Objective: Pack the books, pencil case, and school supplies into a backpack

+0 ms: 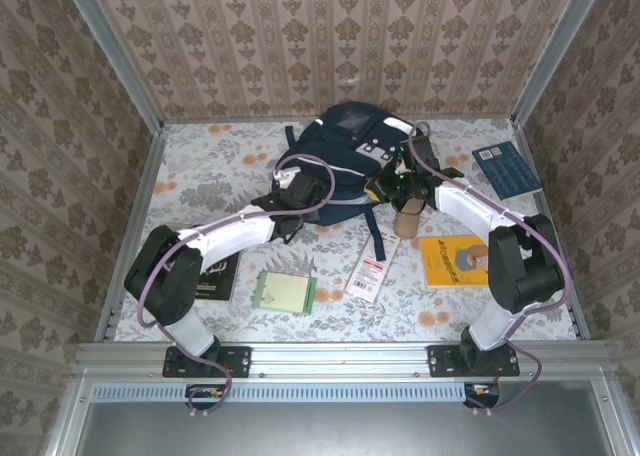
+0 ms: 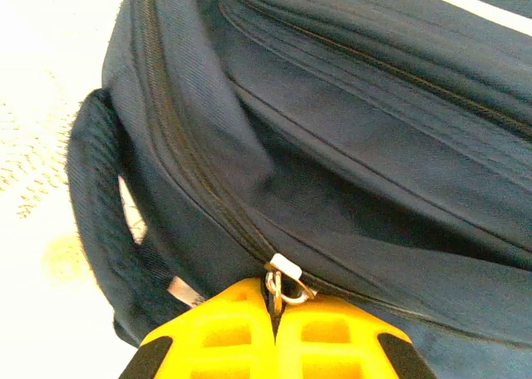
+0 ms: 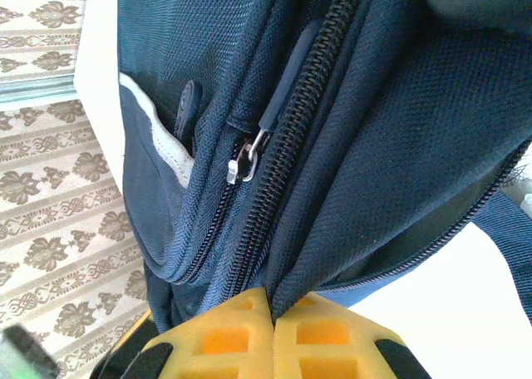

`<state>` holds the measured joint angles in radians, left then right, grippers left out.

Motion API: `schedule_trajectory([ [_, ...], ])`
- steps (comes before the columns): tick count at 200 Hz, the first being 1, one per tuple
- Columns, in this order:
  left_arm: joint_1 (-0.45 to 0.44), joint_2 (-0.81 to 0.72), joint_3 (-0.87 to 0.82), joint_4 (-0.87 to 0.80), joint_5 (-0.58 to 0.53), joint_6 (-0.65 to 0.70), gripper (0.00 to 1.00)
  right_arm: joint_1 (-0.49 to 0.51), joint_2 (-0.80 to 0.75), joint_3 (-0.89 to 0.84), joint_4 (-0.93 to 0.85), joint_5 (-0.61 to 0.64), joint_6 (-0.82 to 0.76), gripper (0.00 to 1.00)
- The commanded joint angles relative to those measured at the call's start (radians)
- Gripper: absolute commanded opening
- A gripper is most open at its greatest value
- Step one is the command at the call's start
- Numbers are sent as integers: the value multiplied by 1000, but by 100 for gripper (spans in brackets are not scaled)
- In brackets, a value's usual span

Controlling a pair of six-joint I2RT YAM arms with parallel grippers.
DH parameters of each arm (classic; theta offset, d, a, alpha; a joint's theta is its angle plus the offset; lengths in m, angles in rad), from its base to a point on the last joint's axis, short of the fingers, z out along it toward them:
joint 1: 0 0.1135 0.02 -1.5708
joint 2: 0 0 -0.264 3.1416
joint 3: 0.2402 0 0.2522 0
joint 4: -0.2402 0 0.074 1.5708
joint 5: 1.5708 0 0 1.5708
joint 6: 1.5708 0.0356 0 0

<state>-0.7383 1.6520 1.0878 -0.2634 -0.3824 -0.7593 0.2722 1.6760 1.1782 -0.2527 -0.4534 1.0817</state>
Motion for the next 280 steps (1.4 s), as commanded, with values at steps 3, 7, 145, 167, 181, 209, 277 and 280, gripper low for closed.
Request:
schedule_trajectory([
  [3, 83, -11, -2, -77, -1, 114, 0, -62, -51, 0, -24, 43, -46, 0],
  [7, 95, -8, 1, -80, 6, 126, 0, -65, -52, 0, -26, 41, -50, 0],
  [145, 238, 28, 55, -41, 545, 480, 0, -171, 125, 240, -100, 0, -252, 0],
  [167, 172, -8, 23, -47, 554, 440, 0, -190, 190, 323, -137, 14, -293, 0],
  [181, 122, -19, 9, -34, 545, 403, 0, -205, 225, 369, -160, 19, -319, 7],
  [209, 24, -3, 32, 1, 562, 360, 0, -225, 240, 399, -208, 17, -321, 42],
  [277, -54, 111, 163, -29, 624, 374, 0, -167, -44, 20, -121, 50, -169, 58],
  [280, -55, 113, 165, -30, 626, 376, 0, -163, -52, 4, -108, 46, -160, 58],
])
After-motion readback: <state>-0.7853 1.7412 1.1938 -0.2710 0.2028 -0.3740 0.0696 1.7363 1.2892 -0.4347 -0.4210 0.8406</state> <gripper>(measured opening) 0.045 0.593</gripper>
